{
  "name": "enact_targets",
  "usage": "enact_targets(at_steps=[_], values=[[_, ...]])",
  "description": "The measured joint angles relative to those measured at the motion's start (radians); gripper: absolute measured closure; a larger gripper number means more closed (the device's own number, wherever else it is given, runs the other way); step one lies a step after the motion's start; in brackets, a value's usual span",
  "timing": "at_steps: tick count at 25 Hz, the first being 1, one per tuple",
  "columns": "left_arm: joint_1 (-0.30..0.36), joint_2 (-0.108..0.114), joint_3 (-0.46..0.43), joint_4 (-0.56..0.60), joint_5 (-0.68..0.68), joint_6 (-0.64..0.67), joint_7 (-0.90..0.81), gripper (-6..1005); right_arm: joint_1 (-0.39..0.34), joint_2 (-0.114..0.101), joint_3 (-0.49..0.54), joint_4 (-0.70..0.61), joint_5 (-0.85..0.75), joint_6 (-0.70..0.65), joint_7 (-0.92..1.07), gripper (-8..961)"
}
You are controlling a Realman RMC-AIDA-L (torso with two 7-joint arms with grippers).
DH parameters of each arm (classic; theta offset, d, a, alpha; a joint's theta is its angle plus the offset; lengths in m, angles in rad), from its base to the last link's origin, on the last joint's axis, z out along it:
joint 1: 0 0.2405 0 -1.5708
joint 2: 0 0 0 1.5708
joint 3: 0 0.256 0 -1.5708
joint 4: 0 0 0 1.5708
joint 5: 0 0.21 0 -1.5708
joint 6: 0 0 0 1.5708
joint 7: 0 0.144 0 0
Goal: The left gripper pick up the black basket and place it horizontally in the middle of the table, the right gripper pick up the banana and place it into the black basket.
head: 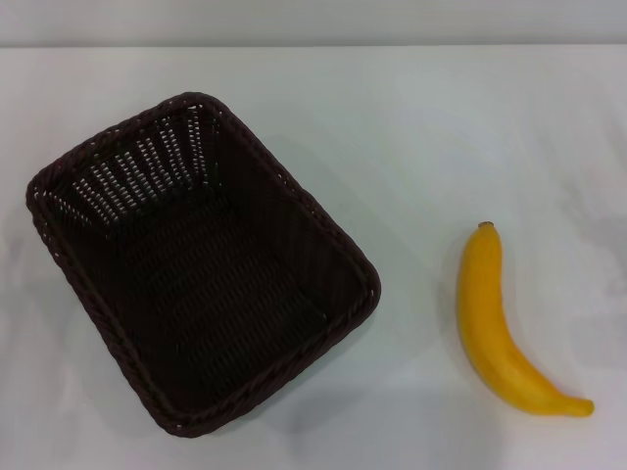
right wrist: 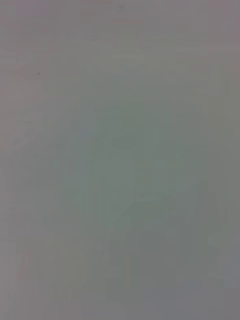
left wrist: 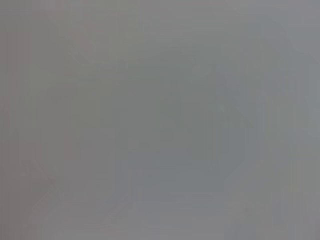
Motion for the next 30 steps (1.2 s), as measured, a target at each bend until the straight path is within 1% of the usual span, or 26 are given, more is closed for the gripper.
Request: enact_targets(at_steps=[2,3,4,5,7,8,10,11,13,14,15,16,18,19,20,21,22,23,24,26,28,30], values=[[0.002,0.004,0.006,0.113,0.017,0.028,-0.173,116,0.001,0.000,0.000,0.002,0.000,0.001,0.000,100],[0.004,0.005,0.007,0.143,0.024,0.040,-0.224,116,0.001,0.000,0.000,0.003,0.000,0.002,0.001,100],[0.009,0.010,0.009,0.236,0.059,0.077,-0.354,116,0.002,-0.001,0.000,0.005,0.000,0.003,0.003,101],[0.011,0.015,0.009,0.289,0.081,0.097,-0.423,116,0.002,-0.001,0.000,0.006,0.000,0.004,0.007,101],[0.009,0.042,0.009,0.404,0.163,0.145,-0.601,116,0.004,-0.002,0.000,0.007,0.000,0.006,0.013,101],[0.001,0.060,0.009,0.453,0.215,0.162,-0.689,116,0.006,-0.002,0.000,0.007,0.000,0.006,0.016,101],[-0.027,0.108,0.009,0.535,0.320,0.173,-0.835,116,0.011,-0.002,0.000,0.007,0.000,0.006,0.017,102],[-0.041,0.126,0.009,0.556,0.356,0.173,-0.885,117,0.012,-0.003,0.000,0.007,0.000,0.006,0.018,102],[-0.086,0.177,0.009,0.599,0.450,0.173,-1.013,117,0.014,-0.003,0.000,0.008,0.000,0.006,0.021,102],[-0.086,0.177,0.009,0.599,0.450,0.173,-1.013,117,0.017,-0.004,0.000,0.008,0.000,0.006,0.024,103],[-0.148,0.239,0.010,0.632,0.578,0.180,-1.153,117,0.020,-0.004,0.000,0.008,0.000,0.006,0.025,103],[-0.176,0.265,0.010,0.642,0.641,0.185,-1.217,117,0.021,-0.004,0.000,0.008,0.000,0.006,0.026,103],[-0.224,0.304,0.011,0.656,0.753,0.191,-1.318,118,0.026,-0.003,0.000,0.008,0.000,0.006,0.037,103],[-0.273,0.335,0.017,0.668,0.860,0.194,-1.398,118,0.027,-0.003,0.000,0.009,0.000,0.006,0.043,104],[-0.315,0.359,0.028,0.679,0.952,0.192,-1.456,118,0.028,-0.003,0.000,0.009,0.000,0.006,0.049,104],[-0.358,0.379,0.051,0.687,1.036,0.184,-1.502,118,0.030,-0.002,0.000,0.009,0.000,0.006,0.053,104],[-0.394,0.394,0.076,0.694,1.097,0.178,-1.539,118,0.033,-0.002,0.000,0.009,0.000,0.006,0.055,104],[-0.420,0.403,0.097,0.698,1.150,0.173,-1.570,118,0.037,-0.002,0.000,0.009,0.000,0.006,0.056,104],[-0.468,0.417,0.138,0.703,1.226,0.164,-1.617,118,0.041,-0.002,0.000,0.009,0.000,0.006,0.056,105],[-0.541,0.427,0.196,0.704,1.335,0.152,-1.673,119,0.048,-0.001,-0.001,0.008,0.000,0.005,0.056,105],[-0.597,0.422,0.236,0.701,1.422,0.142,-1.708,119,0.050,-0.001,-0.002,0.008,0.000,0.005,0.056,105],[-0.648,0.408,0.271,0.698,1.511,0.134,-1.737,119,0.051,-0.001,-0.002,0.007,0.000,0.005,0.057,106]])
